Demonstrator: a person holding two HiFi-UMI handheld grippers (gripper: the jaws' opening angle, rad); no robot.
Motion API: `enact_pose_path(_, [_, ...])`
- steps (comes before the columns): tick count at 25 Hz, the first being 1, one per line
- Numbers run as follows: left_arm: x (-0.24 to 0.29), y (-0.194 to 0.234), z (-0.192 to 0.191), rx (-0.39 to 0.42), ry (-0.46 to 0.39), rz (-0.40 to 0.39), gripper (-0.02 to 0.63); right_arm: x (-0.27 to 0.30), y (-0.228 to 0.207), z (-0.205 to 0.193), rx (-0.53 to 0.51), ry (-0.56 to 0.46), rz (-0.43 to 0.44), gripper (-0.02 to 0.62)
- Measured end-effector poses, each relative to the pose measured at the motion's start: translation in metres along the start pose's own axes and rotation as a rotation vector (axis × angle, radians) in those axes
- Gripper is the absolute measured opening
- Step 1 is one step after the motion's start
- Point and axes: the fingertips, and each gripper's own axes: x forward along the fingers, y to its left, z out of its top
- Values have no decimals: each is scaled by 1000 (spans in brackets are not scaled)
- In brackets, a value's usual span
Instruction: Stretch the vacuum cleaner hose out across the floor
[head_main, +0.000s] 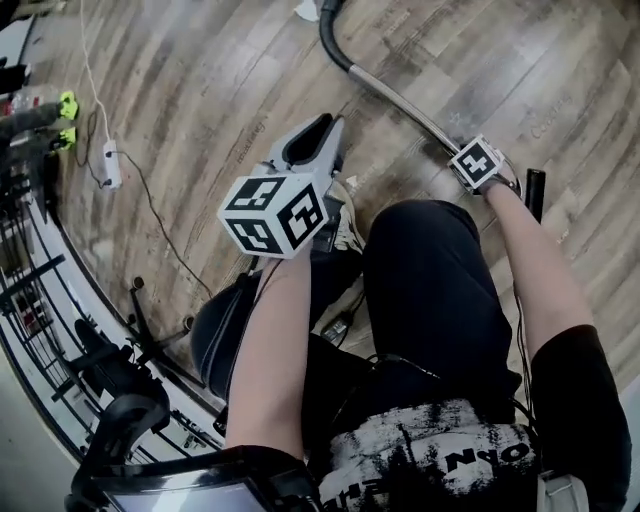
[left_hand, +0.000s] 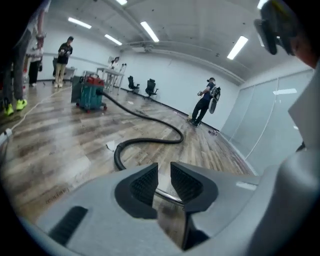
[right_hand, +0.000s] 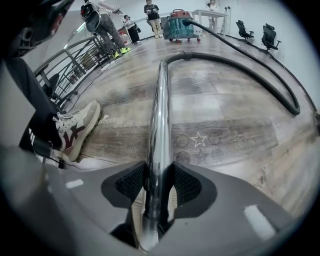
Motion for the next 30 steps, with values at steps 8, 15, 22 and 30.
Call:
enact_pose_path(8, [115, -4, -115, -205, 305, -94, 158, -75, -16, 6, -81, 96, -131, 178])
enact_pose_path(15, [184, -60, -127, -710, 204, -265, 251, -130, -19, 18, -146, 107, -177, 176])
enact_pose_path(22, [229, -87, -120, -974, 113, -374, 291, -153, -14, 20, -193, 115, -228, 176])
enact_pose_path(30, [255, -107, -91, -1252, -15, -369, 90, -189, -20, 15, -189, 115, -218, 179])
